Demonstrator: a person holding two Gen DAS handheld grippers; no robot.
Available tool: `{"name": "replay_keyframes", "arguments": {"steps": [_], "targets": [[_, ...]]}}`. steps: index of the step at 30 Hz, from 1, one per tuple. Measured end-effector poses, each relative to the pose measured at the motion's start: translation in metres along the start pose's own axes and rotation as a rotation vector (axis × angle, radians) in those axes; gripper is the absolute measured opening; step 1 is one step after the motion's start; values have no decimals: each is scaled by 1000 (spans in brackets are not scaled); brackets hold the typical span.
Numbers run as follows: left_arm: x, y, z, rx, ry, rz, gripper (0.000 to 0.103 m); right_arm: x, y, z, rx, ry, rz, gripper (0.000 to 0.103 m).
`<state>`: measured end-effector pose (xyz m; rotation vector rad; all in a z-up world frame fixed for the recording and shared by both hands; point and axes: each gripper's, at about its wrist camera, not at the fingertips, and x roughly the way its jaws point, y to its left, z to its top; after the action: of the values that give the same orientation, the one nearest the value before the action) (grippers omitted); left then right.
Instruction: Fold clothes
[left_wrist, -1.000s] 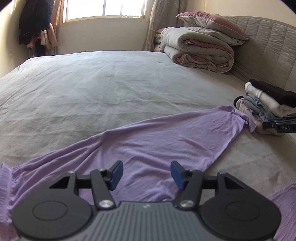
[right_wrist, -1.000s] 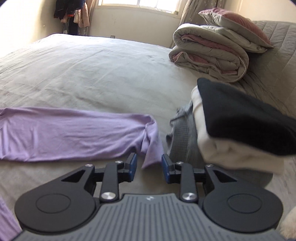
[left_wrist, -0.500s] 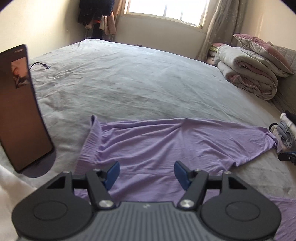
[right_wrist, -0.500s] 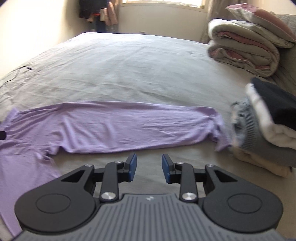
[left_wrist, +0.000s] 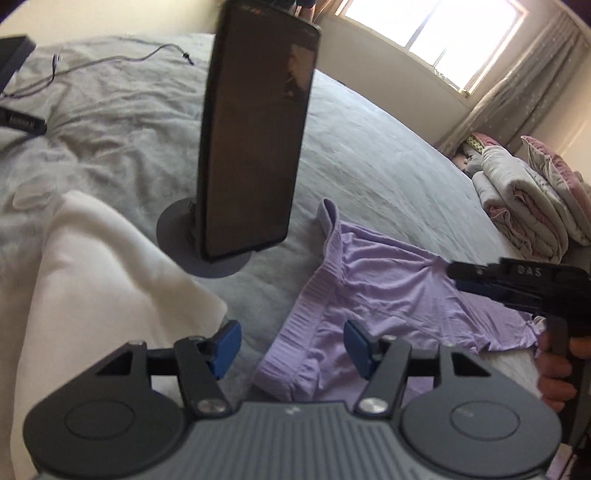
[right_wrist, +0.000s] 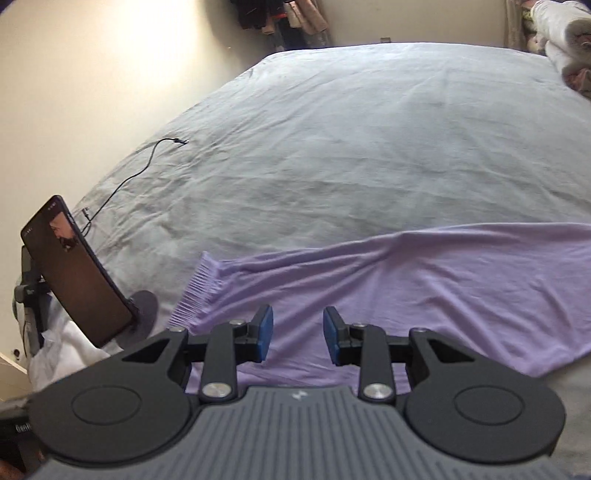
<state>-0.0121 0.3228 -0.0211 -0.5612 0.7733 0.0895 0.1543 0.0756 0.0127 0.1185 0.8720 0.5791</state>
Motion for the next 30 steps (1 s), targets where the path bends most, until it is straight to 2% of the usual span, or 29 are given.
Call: {"name": "replay_keyframes", "arguments": {"steps": [4,9,13,18,19,20,21,22,23,24,30], "targets": [[1,14,-4,-84,67,-49,54,40,42,12,-25,22,20,33],[14,15,-12,-146,106,-45,52,79,70,19,-30,49,29,33],[21,12,-13,-208,78,-11,52,103,82,21,-31,69,0,33],[26,6,-19,-266,18,64,40,121,92,20,-102,79,-110,33],[26,3,-21,-264,3,83,37,122,91,19,-109,78,-125,33],[27,1,-24,-262,-12,106,28,124,91,18,-116,76,-141,31],[27,-1,-25,-260,-26,126,20,126,90,17,-124,74,-157,22],[28,-2,-27,-260,-38,137,17,126,89,17,-125,72,-166,17],[28,-3,-28,-261,-51,147,11,126,88,17,-121,67,-168,10],[27,-3,-28,-264,-63,152,7,126,87,17,-111,62,-163,9],[10,1,-25,-273,-153,170,4,121,89,26,-27,21,-89,8]]}}
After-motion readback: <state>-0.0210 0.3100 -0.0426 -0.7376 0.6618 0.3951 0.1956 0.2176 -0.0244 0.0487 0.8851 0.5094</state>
